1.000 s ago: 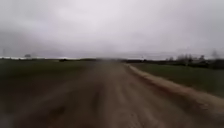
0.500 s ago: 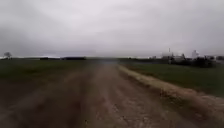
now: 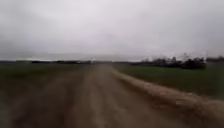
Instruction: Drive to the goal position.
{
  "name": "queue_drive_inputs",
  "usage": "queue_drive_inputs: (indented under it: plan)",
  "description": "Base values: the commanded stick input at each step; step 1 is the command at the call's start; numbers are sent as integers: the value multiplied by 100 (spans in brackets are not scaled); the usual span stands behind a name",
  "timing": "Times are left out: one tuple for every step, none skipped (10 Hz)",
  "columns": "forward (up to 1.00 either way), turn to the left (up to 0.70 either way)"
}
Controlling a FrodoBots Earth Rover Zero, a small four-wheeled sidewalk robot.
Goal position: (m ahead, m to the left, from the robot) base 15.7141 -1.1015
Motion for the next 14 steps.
queue_drive_inputs:
  plan:
    - [85, 0]
    - [85, 0]
    - [85, 0]
    - [85, 0]
    - [85, 0]
    - [85, 0]
    - [85, 0]
    - [85, 0]
    - [85, 0]
    - [85, 0]
    - [85, 0]
    - [85, 0]
    - [85, 0]
    - [85, 0]
